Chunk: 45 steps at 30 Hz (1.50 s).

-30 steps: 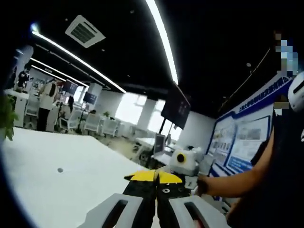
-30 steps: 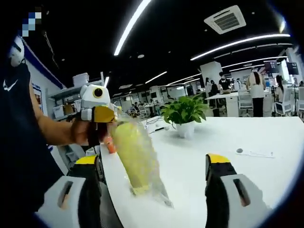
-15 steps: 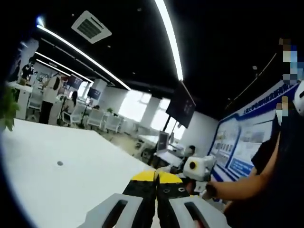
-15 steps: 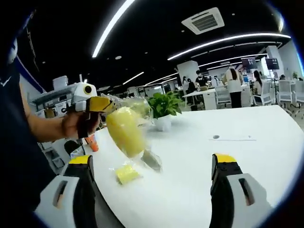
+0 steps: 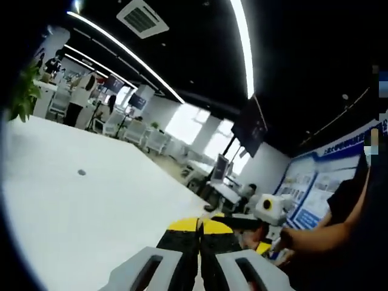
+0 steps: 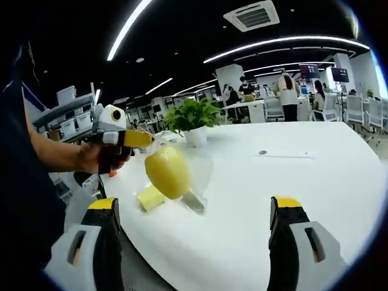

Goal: Compare the silicone blocks by pressing each to a similar depth, holding the contact briefly, and releasing to observe deformation and rebound differences across the visible hardness samples.

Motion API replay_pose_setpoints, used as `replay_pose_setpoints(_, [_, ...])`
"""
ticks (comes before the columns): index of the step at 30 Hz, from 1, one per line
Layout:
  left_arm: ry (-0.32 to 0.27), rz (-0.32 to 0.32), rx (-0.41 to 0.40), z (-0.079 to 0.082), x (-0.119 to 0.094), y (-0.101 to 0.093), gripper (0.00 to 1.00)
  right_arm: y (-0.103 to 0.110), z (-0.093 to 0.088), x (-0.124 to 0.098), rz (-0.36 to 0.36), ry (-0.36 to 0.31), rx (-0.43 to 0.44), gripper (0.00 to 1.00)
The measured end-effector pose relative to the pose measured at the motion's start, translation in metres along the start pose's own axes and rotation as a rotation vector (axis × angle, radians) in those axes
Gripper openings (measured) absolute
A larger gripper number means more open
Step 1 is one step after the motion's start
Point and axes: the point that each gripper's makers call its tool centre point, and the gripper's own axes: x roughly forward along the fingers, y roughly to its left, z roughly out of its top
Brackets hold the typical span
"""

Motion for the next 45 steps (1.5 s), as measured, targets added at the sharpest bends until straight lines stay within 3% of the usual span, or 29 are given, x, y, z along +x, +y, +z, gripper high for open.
replay_pose_setpoints(9, [0.047, -0.006, -0.107, -0.045, 0.008, -0.001, 0.00, -0.004, -0.022, -0.003, -0.023, 0.023, 0.046, 0.96])
replay_pose_setpoints(12, [0.072, 0.006, -0.129, -0.062, 0.009, 0.006, 0.00, -0.004, -0.026, -0.005, -0.029, 0.028, 0.057, 0.96])
replay_pose_setpoints(19, [0.095, 0.028, -0.234, -0.084, 0.013, 0.031, 0.00, -0.003, -0.035, -0.009, -0.037, 0.040, 0.078, 0.96])
replay_pose_setpoints(23, [0.111, 0.039, -0.253, -0.090, 0.017, 0.043, 0.00, -0.002, -0.037, -0.008, -0.042, 0.047, 0.086, 0.96])
replay_pose_setpoints(28, [0.075, 0.154, -0.257, -0.087, 0.017, 0.075, 0.00, -0.002, -0.036, -0.007, -0.050, 0.037, 0.098, 0.96])
replay_pose_setpoints(31, [0.081, 0.234, -0.207, -0.091, 0.014, 0.099, 0.00, -0.002, -0.038, -0.007, -0.049, 0.039, 0.109, 0.96])
replay_pose_setpoints(39, [0.148, 0.259, -0.192, -0.102, 0.021, 0.131, 0.00, -0.007, -0.046, -0.004, -0.056, 0.054, 0.135, 0.96])
replay_pose_setpoints(42, [0.196, 0.320, -0.169, -0.115, 0.017, 0.148, 0.00, -0.006, -0.047, -0.003, -0.055, 0.057, 0.143, 0.96])
replay_pose_setpoints(45, [0.233, 0.342, -0.170, -0.123, 0.016, 0.162, 0.00, -0.006, -0.050, 0.000, -0.051, 0.073, 0.149, 0.96])
